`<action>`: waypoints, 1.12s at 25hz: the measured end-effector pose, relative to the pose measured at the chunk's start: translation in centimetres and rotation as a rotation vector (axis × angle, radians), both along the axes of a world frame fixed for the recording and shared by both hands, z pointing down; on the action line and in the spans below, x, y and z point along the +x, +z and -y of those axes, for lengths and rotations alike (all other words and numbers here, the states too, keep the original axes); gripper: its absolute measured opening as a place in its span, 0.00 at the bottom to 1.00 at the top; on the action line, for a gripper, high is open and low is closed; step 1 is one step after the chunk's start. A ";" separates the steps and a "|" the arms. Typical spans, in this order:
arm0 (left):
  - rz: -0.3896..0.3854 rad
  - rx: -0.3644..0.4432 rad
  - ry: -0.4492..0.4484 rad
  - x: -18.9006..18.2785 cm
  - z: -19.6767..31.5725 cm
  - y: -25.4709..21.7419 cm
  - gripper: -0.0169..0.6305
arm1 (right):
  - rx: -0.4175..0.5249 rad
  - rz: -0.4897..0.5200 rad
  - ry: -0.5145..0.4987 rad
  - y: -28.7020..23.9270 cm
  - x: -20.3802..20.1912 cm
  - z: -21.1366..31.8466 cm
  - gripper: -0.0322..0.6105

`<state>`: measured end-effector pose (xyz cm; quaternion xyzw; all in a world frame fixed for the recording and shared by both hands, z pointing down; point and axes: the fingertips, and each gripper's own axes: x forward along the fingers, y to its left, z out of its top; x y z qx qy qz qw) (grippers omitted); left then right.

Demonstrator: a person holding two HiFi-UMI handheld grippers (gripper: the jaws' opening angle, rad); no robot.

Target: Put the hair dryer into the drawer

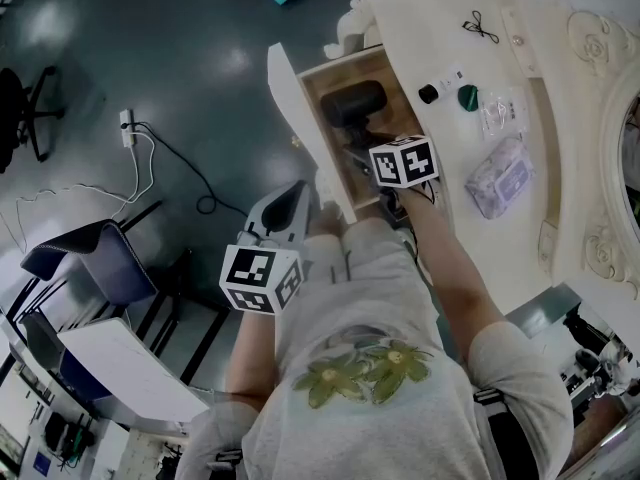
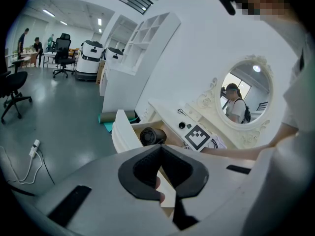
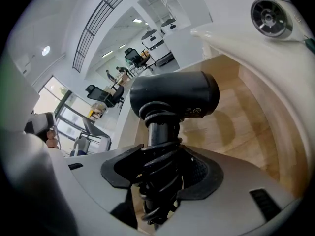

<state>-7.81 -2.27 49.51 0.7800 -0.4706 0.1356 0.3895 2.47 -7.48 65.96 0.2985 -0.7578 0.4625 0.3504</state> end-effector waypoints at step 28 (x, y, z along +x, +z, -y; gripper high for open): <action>-0.015 -0.020 0.013 0.5 0.6 0.7 0.04 | -0.030 -0.097 -0.011 3.2 0.1 0.4 0.40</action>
